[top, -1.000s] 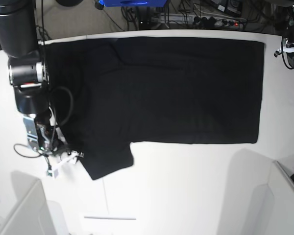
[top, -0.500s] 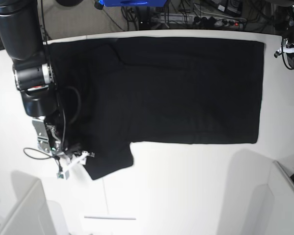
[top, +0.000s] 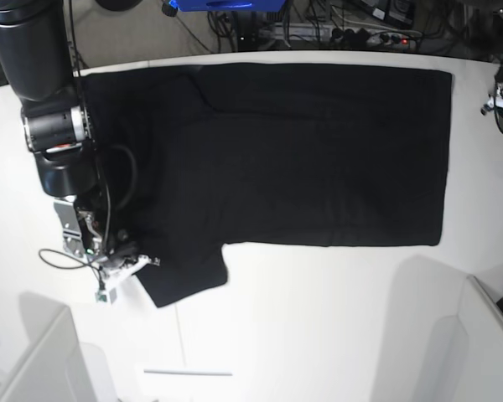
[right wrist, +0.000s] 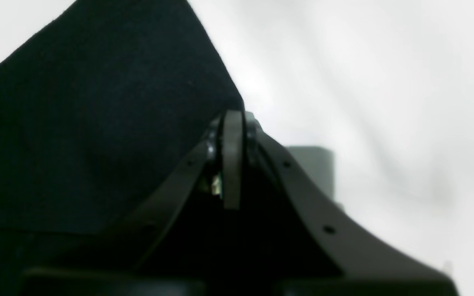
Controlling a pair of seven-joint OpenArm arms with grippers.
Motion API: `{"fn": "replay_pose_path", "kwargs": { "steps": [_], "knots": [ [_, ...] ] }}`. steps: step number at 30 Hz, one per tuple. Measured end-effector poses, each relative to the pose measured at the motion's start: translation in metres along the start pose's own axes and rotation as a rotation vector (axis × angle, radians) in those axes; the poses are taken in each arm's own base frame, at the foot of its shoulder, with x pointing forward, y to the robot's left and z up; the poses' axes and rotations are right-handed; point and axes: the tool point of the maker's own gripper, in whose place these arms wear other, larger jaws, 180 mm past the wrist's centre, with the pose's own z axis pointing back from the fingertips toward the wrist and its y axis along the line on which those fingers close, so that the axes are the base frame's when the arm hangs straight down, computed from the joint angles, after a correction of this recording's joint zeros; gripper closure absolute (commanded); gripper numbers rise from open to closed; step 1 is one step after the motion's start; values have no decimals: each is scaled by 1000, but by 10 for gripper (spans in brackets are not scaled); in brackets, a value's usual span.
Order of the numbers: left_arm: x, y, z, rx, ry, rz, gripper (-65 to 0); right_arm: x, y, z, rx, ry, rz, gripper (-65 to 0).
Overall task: Fold the T-shirt properly
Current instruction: 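Reach the left gripper down to the other hem corner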
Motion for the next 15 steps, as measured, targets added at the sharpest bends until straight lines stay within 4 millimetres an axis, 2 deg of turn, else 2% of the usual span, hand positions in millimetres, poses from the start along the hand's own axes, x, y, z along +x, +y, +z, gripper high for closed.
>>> {"fn": "replay_pose_path", "kwargs": {
  "steps": [3,5,8,11,13,15],
  "knots": [
    [16,6,-14,-3,-25,8,-476,0,0,0,1,2,-2,0],
    [30,9,-25,-10,-46,17,-523,0,1,0,2,1,-1,0],
    [42,5,-52,-24,7,-82,-525,0,1,0,2,1,-2,0],
    [51,-7,-83,-26,38,-145,-525,-1,3,0,5,2,-2,0],
    [48,-17,-104,-43,61,-137,-525,0,4,-1,8,0,-4,0],
    [36,-25,-124,-44,121,-144,-525,1,4,-1,12,-3,-1,0]
  ]
}}
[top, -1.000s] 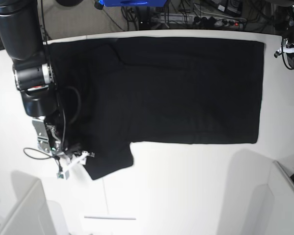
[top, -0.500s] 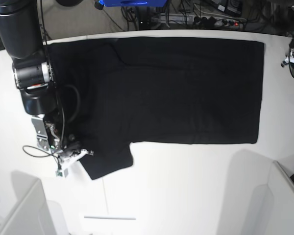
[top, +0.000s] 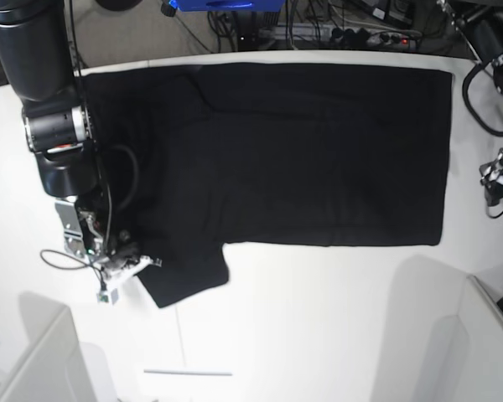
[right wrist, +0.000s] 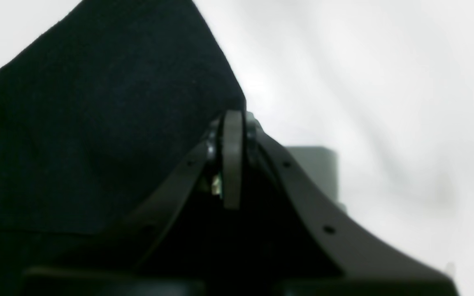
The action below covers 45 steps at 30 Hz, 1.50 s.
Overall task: Fold the T-shirt properly
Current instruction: 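Reach the left gripper down to the other hem corner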
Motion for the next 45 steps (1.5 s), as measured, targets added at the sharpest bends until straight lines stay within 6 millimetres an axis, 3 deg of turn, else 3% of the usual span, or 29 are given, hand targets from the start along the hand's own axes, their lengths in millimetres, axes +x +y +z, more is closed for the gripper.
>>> {"fn": "replay_pose_path", "kwargs": {
  "steps": [3,8,12,18,21,23,41,43,45],
  "knots": [
    [-5,-16,-27,-13,74,-28,-525,-1,0,0,-1,4,1,0],
    [14,-62,-62,-102,100,-60,-525,0,0,0,5,3,-1,0],
    [12,-71,-79,-107,161,-35,-525,0,0,0,4,3,0,0],
    [38,-104,-101,-160,134,-46,-525,-1,-2,1,3,6,0,0],
    [22,-113,-111,-176,170,-54,-525,0,-2,1,3,2,0,0],
    [3,-112,-116,-164,229,-74,-525,0,-2,1,2,4,1,0],
    [2,-143,-126,-213,179,-59,-520,-1,-2,1,2,5,1,0],
    [2,-146,-126,-217,178,-59,-481,-1,-2,1,2,5,1,0],
    [2,-147,-126,-219,176,-58,-390,-1,-2,1,2,5,1,0]
  ]
}}
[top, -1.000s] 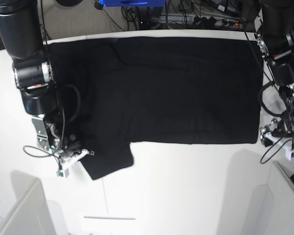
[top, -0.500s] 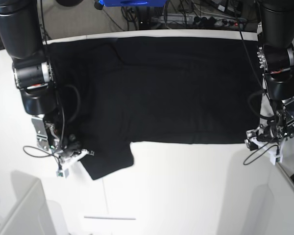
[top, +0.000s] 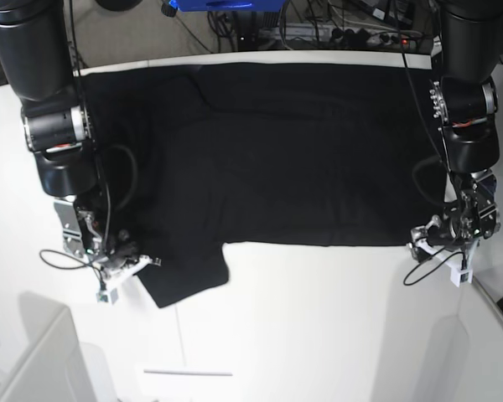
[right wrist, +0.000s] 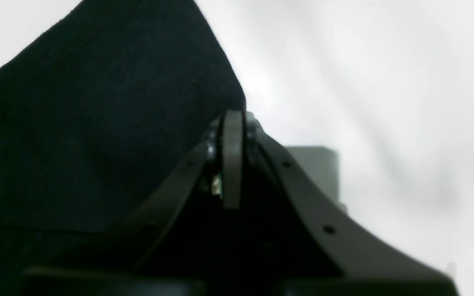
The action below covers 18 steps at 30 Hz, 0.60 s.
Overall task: Fold the T-shirt properly
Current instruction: 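Reach the left gripper down to the other hem corner, then grasp both hem corners and fold the hem toward the collar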
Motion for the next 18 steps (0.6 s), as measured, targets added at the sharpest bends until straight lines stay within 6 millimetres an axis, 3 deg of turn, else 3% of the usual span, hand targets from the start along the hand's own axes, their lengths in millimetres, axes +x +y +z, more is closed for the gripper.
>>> {"fn": "replay_pose_path", "kwargs": {
  "steps": [7,18],
  "knots": [
    [-3,-2,-1,-6,9,6,0,-3,-1,0,0,-18,-4,0],
    [-14,-11,11,-19,-15,-70,0,-3,-5,0,-1,-50,-11,0]
  ]
}}
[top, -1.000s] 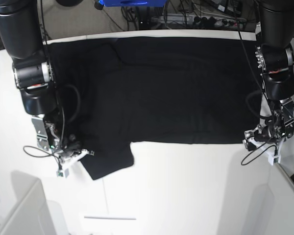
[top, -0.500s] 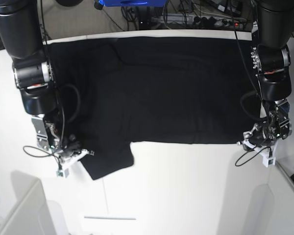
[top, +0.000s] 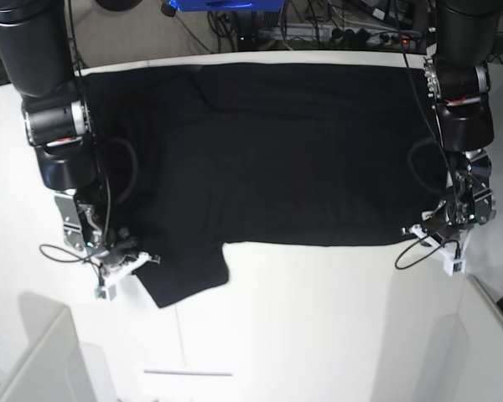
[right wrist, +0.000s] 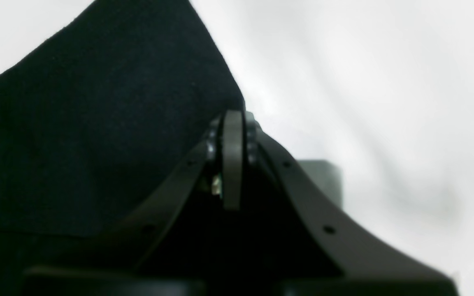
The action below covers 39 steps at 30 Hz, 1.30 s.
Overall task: Fold the T-shirt properly
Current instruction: 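Grasp both hem corners and fold the hem toward the collar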
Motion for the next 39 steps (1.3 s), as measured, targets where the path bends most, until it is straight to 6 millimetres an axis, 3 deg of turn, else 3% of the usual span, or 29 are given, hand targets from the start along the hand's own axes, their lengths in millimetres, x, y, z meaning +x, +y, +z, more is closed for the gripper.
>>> {"fn": "replay_pose_path", "kwargs": {
  "steps": [6,11,16,20,24,27,29,31,36,39],
  "knots": [
    [12,-5,6,-4,-37,-28,0,1,-4,7,5,-21,35,0],
    [6,-9,15,-2,-16,-75,0,-2,-7,16,4,-15,72,0],
    [27,-23,32,-17,-101,-135,0,-2,-3,24,22,-34,103,0],
    [20,-28,39,-23,-109,-163,0,6,1,33,42,-83,91,0],
    [14,-29,45,-22,-113,-177,0,13,-12,44,29,-102,28,0],
    [15,-22,54,-14,-151,-129,0,17,-17,50,23,-89,16,0],
    [5,-13,60,9,-114,-90,0,18,-14,54,33,-98,6,0],
    [0,-9,67,26,-93,-78,0,14,-13,56,37,-96,5,0],
    [14,-20,84,16,-150,-102,0,3,-8,63,47,-73,26,0],
    [7,-23,92,18,-156,-128,0,2,2,70,71,-85,39,0]
  ]
}}
